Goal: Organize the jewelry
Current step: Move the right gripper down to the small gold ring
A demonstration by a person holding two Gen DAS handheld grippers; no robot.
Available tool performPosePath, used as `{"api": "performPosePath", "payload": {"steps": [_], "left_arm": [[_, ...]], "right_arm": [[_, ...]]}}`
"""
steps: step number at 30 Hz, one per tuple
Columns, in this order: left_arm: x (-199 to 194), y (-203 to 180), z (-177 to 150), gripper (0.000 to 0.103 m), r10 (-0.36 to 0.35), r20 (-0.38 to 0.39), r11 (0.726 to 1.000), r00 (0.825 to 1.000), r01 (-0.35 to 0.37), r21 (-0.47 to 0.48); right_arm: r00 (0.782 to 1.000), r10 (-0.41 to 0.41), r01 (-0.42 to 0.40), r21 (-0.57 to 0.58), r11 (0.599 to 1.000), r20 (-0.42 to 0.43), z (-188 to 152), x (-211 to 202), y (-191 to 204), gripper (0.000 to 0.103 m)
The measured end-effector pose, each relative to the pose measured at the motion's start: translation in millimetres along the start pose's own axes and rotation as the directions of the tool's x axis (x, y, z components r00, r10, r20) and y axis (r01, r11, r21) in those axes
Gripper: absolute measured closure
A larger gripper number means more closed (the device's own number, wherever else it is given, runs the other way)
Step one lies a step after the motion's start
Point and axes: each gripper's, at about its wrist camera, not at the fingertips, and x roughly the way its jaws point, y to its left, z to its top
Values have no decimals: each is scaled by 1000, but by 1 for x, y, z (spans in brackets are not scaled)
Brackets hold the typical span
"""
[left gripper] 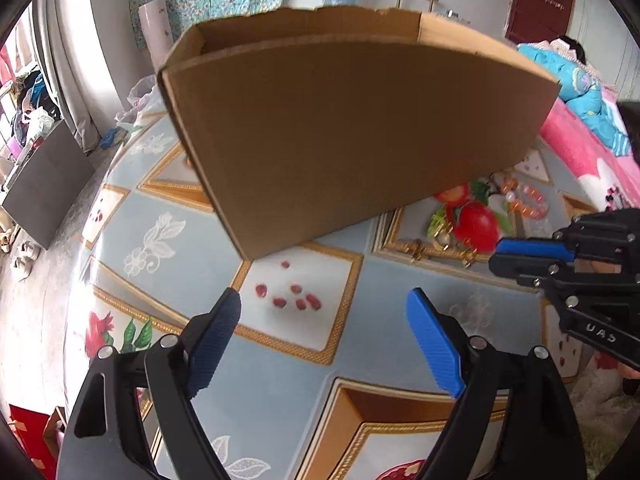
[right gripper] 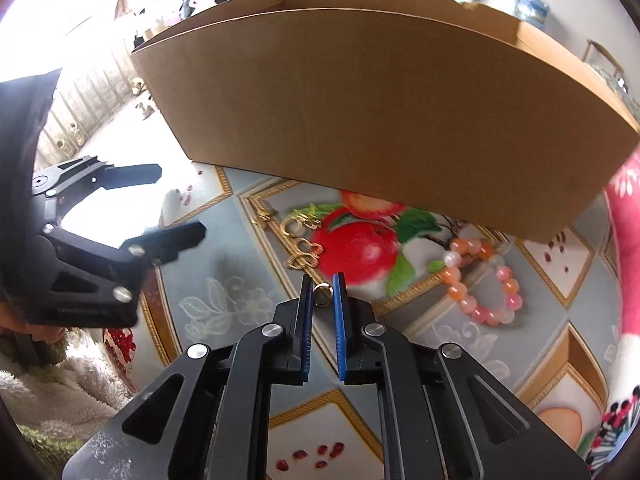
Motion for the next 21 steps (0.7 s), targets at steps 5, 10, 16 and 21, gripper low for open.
{"api": "performPosePath", "payload": {"steps": [5,10,16,21], "left_arm": [[-3,-18,10,45,-88,41,996,995,86,38],[6,-39,20,66,-133,26,984,991,129,126],[17,-59,32,75,-126,1,966,992,122,227],[24,-65,32,83,-109,-34,957,993,114,267]], "right_arm": [[1000,6,-7,48,999,7,-5,-5,-14,95],[1000,22,-24,63,998,20,-7,-8,-21,95],[998,54,-57,82,995,38,-14,-8,-37,96],[996,73,-77,90,993,46,-16,-10,-46,97]]}}
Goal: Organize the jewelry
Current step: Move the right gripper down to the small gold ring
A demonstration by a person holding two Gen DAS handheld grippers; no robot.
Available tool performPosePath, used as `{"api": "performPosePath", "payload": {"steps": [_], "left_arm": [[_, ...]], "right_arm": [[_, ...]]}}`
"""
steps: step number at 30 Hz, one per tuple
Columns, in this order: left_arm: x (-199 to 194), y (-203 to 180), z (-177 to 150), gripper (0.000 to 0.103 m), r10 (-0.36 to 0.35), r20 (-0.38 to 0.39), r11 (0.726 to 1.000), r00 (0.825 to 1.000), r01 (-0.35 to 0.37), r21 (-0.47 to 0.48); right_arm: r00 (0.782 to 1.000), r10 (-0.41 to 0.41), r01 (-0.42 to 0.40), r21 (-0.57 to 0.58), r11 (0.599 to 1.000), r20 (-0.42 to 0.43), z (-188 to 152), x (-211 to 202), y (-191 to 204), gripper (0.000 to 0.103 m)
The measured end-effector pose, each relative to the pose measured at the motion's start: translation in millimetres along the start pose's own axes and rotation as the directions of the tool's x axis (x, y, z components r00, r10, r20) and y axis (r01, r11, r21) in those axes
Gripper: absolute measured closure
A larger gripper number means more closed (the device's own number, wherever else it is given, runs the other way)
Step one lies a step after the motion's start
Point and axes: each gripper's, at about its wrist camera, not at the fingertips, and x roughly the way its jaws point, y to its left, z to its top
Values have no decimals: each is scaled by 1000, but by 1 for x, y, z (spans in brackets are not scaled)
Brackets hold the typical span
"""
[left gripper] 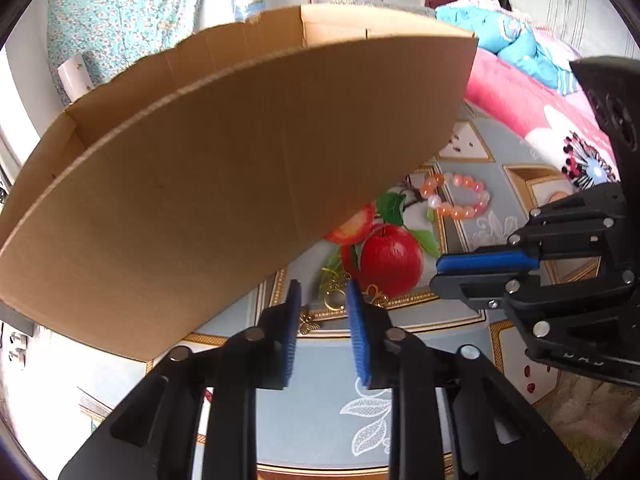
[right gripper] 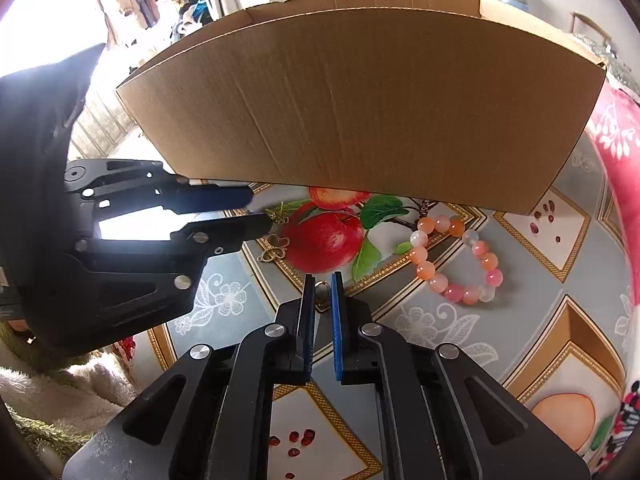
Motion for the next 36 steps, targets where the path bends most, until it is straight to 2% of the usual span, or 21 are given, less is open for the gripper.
{"api": "performPosePath", "payload": {"steps": [9,14,16,20,22,25,32,34,36], "left_arm": [[3,-7,2,84,6,-17,999,1000,-5,37],[4,-4,2,85,-1,-7,1000,1000,1,24],[4,-3,2,92,-19,-6,1000,1000,19,17],[4,-3,0,92,-17,3,1000,1000,17,22],[4,-3,0,92,-22,6,1000,1000,22,20],[3,-3,-1,93,-23,11,1000,1000,23,22],[1,-1,-3,93,-28,17,1000,999,28,10],[-1,0,-2,100,-29,21,1000,999,29,4],[-2,2,-3,100,-33,24,999,999,33,-1]], "right_arm": [[1000,12,-12,9,1000,4,1,-7,-14,98],[1000,13,-13,17,1000,5,3,-12,-15,97],[1000,11,-11,14,1000,11,3,-15,-16,94],[999,8,-9,8,1000,40,2,-27,-19,91],[999,8,-8,2,1000,40,1,-32,-20,85],[1000,7,-7,-16,1000,28,-2,-34,-20,82],[1000,-28,28,-62,998,12,-3,-29,-12,82],[999,-36,37,-74,997,11,-1,-27,-9,82],[999,-47,47,-91,995,6,1,-24,-7,82]]}}
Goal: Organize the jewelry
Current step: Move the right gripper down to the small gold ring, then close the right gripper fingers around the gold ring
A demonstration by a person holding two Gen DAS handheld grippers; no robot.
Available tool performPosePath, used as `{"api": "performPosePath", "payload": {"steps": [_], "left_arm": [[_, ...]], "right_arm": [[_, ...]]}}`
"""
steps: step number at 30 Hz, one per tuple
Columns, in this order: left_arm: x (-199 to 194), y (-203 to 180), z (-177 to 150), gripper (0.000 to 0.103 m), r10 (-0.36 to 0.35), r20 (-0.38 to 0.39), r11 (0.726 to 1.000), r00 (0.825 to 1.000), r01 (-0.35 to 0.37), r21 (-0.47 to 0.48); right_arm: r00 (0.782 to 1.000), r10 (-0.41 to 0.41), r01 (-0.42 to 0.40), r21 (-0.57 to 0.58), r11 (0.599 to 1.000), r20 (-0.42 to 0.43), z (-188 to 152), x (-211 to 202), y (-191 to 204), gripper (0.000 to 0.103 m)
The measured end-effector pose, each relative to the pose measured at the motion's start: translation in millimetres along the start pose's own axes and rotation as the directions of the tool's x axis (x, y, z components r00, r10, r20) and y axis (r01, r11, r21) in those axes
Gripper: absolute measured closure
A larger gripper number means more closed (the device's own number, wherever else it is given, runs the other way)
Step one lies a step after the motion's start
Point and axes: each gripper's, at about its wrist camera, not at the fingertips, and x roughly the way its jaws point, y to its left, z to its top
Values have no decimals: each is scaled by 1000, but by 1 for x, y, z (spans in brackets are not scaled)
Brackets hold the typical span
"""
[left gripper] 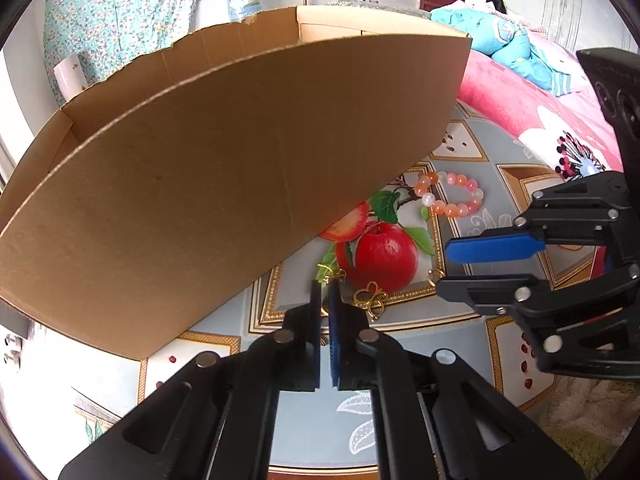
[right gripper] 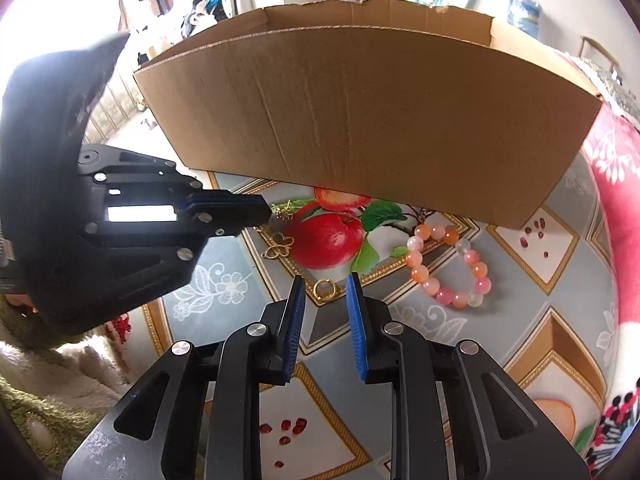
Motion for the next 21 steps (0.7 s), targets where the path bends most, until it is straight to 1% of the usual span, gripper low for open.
{"api": "performPosePath", "payload": {"steps": [3,8,11,12,16,18,21], "left_arm": [[1,1,-2,100,0,-6,1000,1000,0,-2],[0,5,-3,100,-25,-15,999,1000,25,-27],[-3,6,-4,99,-31,-18,999,999,30,-33],[-4,6,-4,99,-35,-15,999,999,34,-30],[-8,3,-4,89,-39,-13,999,999,39,-19],[-10,1,-4,87,-42,-16,999,999,42,-3],[-8,-3,-5,87,-34,-26,999,999,34,24]], "right_arm": [[1000,-18,18,-28,999,-12,4,3,6,81],[999,-38,37,-55,998,-14,5,6,14,82],[999,-43,42,-54,998,-16,6,8,26,93],[999,-37,37,-47,998,-17,5,9,26,93],[1000,-22,21,-27,999,-13,3,10,24,95],[1000,-15,15,-17,1000,-11,4,8,18,97],[1000,0,0,5,1000,-11,4,8,14,97]]}}
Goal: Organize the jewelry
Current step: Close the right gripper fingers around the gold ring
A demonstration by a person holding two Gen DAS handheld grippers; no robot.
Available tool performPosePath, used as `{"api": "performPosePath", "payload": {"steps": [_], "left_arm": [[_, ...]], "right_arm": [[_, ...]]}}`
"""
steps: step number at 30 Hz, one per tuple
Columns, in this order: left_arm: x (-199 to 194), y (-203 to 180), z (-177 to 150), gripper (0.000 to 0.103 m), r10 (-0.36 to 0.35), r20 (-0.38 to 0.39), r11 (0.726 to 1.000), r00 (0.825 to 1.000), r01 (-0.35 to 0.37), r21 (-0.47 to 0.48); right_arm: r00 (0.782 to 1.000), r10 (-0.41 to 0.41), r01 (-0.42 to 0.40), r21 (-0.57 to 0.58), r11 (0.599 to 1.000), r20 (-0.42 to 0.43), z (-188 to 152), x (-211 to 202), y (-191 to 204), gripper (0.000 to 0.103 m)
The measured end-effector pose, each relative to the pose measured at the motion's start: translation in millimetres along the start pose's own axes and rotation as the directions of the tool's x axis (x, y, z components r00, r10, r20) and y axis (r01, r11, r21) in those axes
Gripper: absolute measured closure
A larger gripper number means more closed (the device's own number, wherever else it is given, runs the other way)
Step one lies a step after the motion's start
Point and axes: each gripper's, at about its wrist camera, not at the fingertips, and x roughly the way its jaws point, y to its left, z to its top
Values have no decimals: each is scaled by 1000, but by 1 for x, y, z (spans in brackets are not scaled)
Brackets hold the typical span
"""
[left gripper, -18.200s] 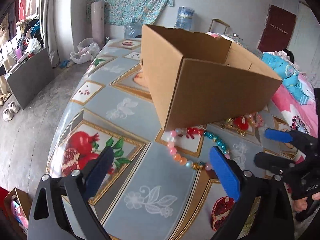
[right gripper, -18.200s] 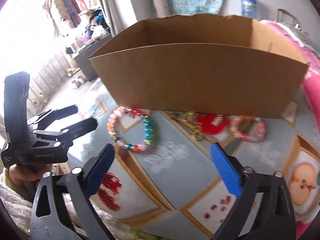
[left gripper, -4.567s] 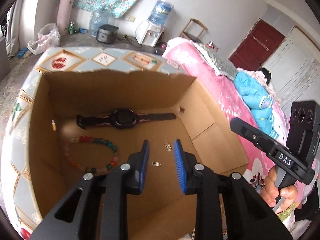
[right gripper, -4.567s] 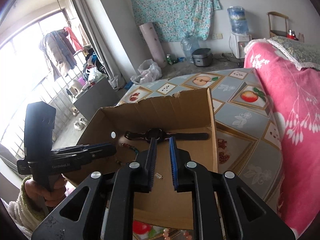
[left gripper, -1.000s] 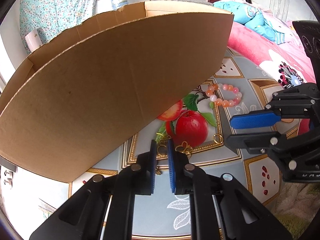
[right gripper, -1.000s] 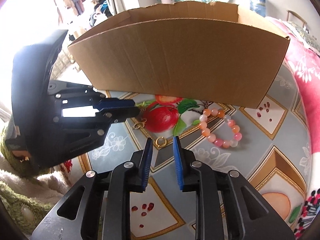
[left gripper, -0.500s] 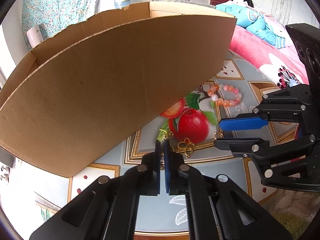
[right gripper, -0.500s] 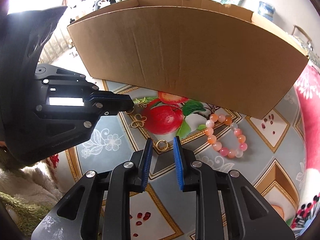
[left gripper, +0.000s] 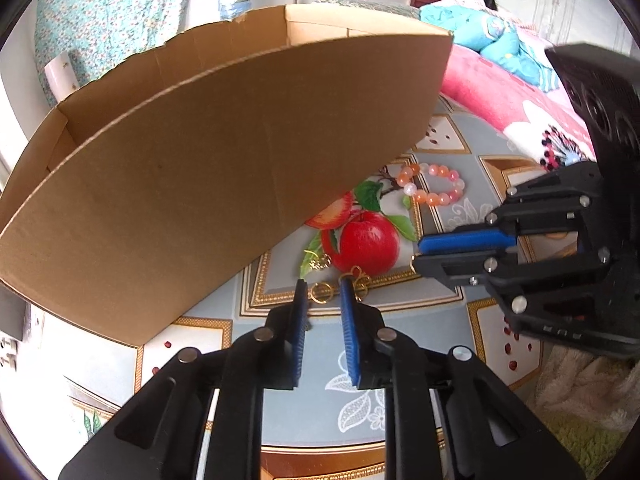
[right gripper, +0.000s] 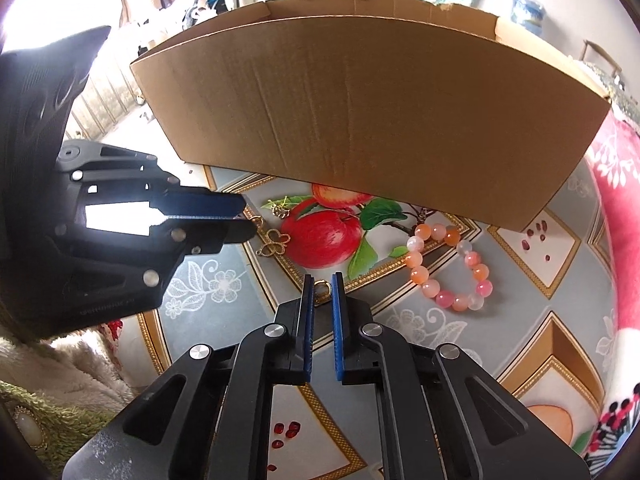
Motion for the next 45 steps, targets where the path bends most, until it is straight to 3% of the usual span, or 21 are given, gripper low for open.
{"api": "performPosePath", "payload": {"steps": [24,27,30,34,41,45], "left_arm": [[9,-12,5,93,47,2,996,999,-47,77],[9,-13,4,93,48,2,996,999,-48,75],[9,-12,3,93,48,4,996,999,-48,69],[6,-11,3,93,49,18,997,999,-50,64],[-2,-9,4,93,58,41,996,997,-60,59],[-8,-6,4,93,63,54,997,997,-66,49]], "right_arm": [[1000,20,-21,47,999,17,-6,-13,-21,102],[999,22,-23,46,999,26,-6,-19,-23,96],[999,16,-18,40,999,28,-6,-23,-24,84],[1000,20,-20,16,1000,18,-6,-20,-24,83],[1000,4,-4,-49,999,1,-3,-12,-17,83],[1000,-10,10,-61,998,0,-2,-12,-17,94]]}}
